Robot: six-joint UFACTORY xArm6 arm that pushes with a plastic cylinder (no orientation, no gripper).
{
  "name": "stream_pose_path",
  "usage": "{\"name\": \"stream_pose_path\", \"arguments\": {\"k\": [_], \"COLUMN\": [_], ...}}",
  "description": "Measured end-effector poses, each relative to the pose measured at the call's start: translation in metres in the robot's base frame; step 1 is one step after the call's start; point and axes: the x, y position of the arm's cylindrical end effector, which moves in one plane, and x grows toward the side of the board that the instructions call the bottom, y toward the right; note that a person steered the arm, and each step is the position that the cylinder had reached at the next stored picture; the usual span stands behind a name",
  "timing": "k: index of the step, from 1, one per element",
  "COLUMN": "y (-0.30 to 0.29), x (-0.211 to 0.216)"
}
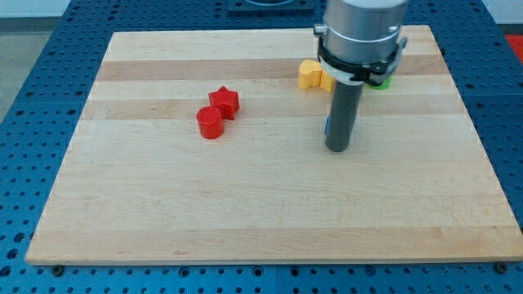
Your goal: Push the blue cube below the blue triangle
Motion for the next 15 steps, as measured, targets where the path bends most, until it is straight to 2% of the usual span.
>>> {"name": "stream_pose_path", "arguments": {"k": [4, 6, 11, 15], "y": [0.014, 0.008, -0.012, 0.006], "x": [-0.022, 0.001, -0.038, -0.040]}}
